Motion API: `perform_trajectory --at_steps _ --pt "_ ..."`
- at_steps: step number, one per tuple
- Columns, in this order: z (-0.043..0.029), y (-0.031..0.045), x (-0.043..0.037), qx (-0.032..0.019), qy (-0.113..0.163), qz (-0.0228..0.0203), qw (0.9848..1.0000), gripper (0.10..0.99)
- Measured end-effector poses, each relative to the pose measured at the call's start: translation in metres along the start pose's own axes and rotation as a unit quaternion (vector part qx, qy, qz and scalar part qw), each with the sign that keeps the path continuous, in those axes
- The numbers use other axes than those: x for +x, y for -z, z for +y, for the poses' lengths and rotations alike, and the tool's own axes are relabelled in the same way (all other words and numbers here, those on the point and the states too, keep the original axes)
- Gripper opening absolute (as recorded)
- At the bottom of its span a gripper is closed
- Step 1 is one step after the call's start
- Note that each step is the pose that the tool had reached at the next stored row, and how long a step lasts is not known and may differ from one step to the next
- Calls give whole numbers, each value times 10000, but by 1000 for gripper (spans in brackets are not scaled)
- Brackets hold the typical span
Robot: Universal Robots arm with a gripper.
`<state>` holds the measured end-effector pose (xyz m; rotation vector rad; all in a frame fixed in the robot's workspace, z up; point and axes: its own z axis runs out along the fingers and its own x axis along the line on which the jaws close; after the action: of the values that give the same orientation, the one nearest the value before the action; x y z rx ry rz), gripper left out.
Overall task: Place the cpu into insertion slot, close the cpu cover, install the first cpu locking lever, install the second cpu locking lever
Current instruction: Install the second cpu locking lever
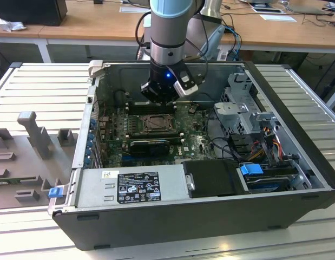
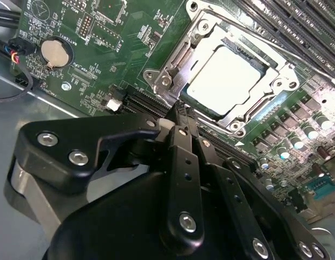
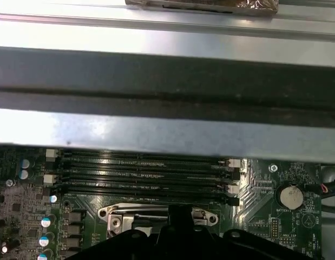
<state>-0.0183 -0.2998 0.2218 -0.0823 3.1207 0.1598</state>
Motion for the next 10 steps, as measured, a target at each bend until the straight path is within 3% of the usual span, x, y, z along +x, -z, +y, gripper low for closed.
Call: perform_trajectory --at_steps 3,7,10 --pt "-4 10 0 1 0 1 10000 106" --pt "6 106 -2 0 0 0 10000 106" --pt "-20 111 -1 0 0 0 10000 106"
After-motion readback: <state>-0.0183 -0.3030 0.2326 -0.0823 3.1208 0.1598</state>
